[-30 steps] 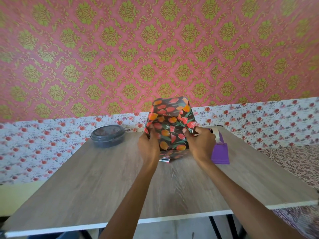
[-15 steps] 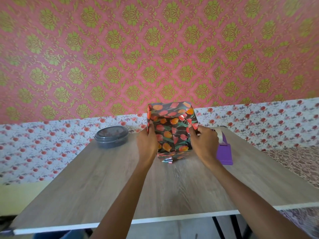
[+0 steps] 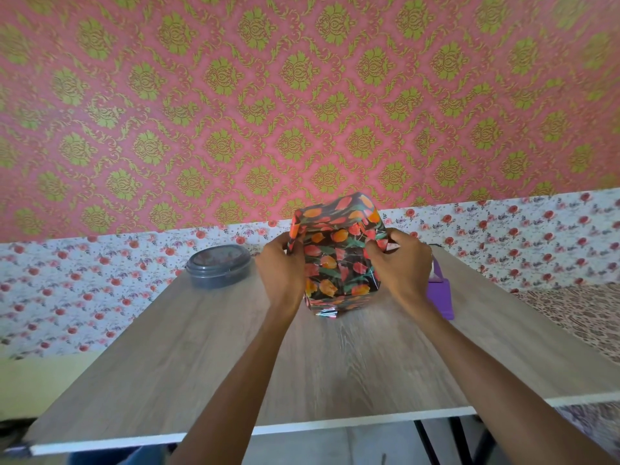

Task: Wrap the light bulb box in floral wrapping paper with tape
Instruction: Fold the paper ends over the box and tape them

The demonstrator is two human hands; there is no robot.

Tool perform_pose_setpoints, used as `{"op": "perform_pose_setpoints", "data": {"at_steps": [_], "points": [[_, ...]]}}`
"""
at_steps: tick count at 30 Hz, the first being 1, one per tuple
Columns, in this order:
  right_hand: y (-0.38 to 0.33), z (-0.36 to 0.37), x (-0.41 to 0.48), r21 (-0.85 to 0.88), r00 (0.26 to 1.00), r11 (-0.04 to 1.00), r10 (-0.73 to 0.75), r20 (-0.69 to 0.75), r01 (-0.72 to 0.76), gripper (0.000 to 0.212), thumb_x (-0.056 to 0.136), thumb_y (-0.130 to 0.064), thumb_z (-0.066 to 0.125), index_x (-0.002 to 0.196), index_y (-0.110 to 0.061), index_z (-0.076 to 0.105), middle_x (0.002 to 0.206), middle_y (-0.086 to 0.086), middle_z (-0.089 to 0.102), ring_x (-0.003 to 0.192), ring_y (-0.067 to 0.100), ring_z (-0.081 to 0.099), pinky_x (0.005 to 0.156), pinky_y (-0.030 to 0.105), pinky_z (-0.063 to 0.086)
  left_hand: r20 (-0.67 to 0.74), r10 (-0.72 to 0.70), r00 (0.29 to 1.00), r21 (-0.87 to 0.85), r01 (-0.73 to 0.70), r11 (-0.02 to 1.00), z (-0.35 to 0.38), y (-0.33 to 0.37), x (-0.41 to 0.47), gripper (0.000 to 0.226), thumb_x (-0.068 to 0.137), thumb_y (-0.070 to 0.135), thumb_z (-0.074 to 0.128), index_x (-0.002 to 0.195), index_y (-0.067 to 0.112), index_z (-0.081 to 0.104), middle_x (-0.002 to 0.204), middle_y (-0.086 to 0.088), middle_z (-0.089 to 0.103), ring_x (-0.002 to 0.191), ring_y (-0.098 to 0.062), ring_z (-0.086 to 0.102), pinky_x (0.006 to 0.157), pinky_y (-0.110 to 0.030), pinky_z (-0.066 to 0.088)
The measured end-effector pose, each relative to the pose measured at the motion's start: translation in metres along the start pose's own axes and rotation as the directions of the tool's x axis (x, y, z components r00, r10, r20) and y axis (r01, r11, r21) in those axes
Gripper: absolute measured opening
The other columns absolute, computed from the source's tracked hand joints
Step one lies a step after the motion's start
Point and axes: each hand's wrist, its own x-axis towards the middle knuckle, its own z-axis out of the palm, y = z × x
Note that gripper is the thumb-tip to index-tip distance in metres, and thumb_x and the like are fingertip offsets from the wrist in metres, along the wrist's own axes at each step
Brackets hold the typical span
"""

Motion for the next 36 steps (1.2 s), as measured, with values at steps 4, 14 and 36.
{"op": "perform_pose_setpoints", "data": {"at_steps": [4,14,36], "points": [[0.002,0.001,0.003,-0.103,0.998,0.992,-0.069,0.011,0.07,0.028,0.088,-0.031,0.071,0.066,-0.015,0.067,0.048,-0.004,0.057,0.037,0.005,0.045,0.039,0.02,0.022,-0.007,0.006,1.0,0.028,-0.006,1.0,-0.001,0.004,0.0,0.023,0.097,0.024,0.057,0.077,0.014,0.064,0.055,0.008,0.053,0.049,-0.007,0.048,0.044,-0.027,0.031],[-0.014,-0.004,-0.001,-0.121,0.989,0.987,-0.09,0.121,0.105,0.03,0.091,-0.035,0.067,0.068,-0.017,0.06,0.049,-0.008,0.053,0.039,0.005,0.047,0.041,0.019,0.024,-0.034,0.037,0.999,0.004,-0.037,0.999,0.002,0.008,-0.001,0.018,0.095,0.022,0.06,0.107,0.012,0.069,0.091,-0.006,0.073,0.056,0.0,0.054,0.048,-0.009,0.035],[-0.002,0.001,-0.002,-0.131,0.999,0.99,-0.043,0.026,0.047,0.02,0.091,-0.017,0.068,0.074,-0.007,0.067,0.052,-0.005,0.049,0.043,0.006,0.034,0.045,0.023,0.018,0.332,0.921,0.204,0.29,-0.951,0.106,0.01,0.074,0.037,0.011,0.083,0.025,0.07,0.09,0.031,0.075,0.101,0.01,0.069,0.109,-0.026,0.053,0.102,-0.04,0.033]]}}
